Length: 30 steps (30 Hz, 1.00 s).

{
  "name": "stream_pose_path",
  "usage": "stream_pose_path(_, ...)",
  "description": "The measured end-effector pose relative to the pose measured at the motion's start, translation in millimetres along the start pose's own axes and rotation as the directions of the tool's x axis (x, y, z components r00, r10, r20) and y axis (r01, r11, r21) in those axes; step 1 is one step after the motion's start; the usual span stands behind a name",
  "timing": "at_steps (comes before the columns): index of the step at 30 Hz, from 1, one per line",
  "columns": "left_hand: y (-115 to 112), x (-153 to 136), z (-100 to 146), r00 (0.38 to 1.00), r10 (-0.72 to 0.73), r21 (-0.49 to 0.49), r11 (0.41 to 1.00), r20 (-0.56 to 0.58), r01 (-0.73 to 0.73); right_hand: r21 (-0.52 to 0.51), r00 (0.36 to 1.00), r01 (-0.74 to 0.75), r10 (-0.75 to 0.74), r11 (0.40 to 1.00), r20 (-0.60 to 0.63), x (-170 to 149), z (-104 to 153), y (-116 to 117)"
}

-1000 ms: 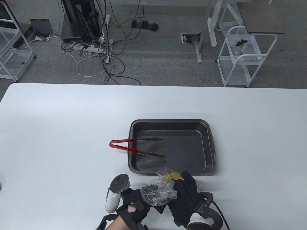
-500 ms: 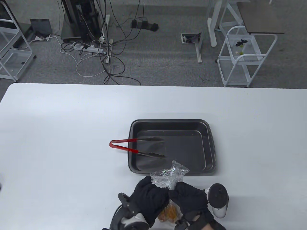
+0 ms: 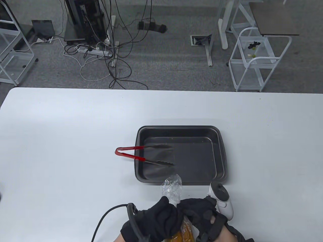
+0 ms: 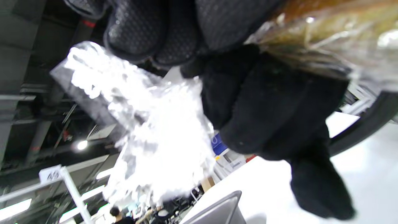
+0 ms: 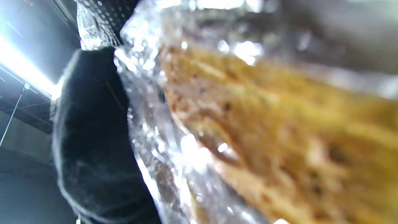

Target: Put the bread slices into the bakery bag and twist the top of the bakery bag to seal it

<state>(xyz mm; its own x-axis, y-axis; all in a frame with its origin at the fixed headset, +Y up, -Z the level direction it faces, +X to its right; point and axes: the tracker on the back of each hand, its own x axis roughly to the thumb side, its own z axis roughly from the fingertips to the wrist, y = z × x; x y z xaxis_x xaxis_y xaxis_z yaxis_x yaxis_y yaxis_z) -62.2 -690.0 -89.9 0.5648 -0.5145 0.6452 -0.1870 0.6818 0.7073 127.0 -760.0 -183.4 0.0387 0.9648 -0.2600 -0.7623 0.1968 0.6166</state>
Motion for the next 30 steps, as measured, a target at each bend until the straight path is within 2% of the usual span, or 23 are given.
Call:
stream_pose_path(3, -11.8, -18.4, 6.2, 0.981, 0.115, -0.027, 0.992, -0.156, -0.121, -0.123, 0.993, -0.101, 0.107, 0.987, 0.045, 9.8, 6.9, -11.4)
stream_pose_path(5, -22.5, -34.3, 12.7, 0.935, 0.172, -0.06, 0.978, -0.31, -0.199, -0.226, 0.969, -0.218, 0.239, 0.949, 0.069, 20.4, 14.8, -21.2)
stream_pose_path(9, -45.1, -52.0, 23.3, 0.843, 0.199, -0.156, 0.937, -0.499, -0.314, -0.343, 0.92, -0.34, 0.386, 0.876, 0.074, 38.6, 27.2, -33.5)
stream_pose_path(10, -52.8, -54.3, 26.6, 0.826, 0.179, -0.214, 0.917, -0.534, -0.337, -0.368, 0.906, -0.365, 0.417, 0.855, 0.071, 44.8, 31.4, -36.7)
stream_pose_path(15, -76.8, -57.3, 32.9, 0.821, 0.134, -0.356, 0.854, -0.554, -0.38, -0.47, 0.839, -0.459, 0.542, 0.754, 0.052, 74.9, 50.7, -54.7)
stream_pose_path(17, -83.5, -56.8, 34.4, 0.811, 0.152, -0.383, 0.822, -0.565, -0.421, -0.49, 0.827, -0.504, 0.561, 0.711, -0.037, 91.2, 62.7, -72.1)
stream_pose_path(19, -88.5, -56.2, 35.1, 0.805, 0.172, -0.403, 0.794, -0.568, -0.455, -0.552, 0.819, -0.513, 0.567, 0.658, -0.086, 106.5, 75.1, -95.4)
stream_pose_path(21, -91.5, -55.7, 35.4, 0.8, 0.17, -0.42, 0.778, -0.576, -0.468, -0.586, 0.825, -0.521, 0.543, 0.621, -0.157, 118.4, 88.1, -125.6)
stream_pose_path(26, -90.7, -54.4, 32.5, 0.799, 0.174, -0.419, 0.777, -0.575, -0.47, -0.606, 0.856, -0.494, 0.469, 0.623, -0.216, 119.5, 106.0, -176.6)
stream_pose_path(30, -90.3, -49.9, 29.6, 0.805, 0.184, -0.426, 0.771, -0.564, -0.474, -0.61, 0.851, -0.509, 0.463, 0.608, -0.249, 108.7, 107.1, -194.6)
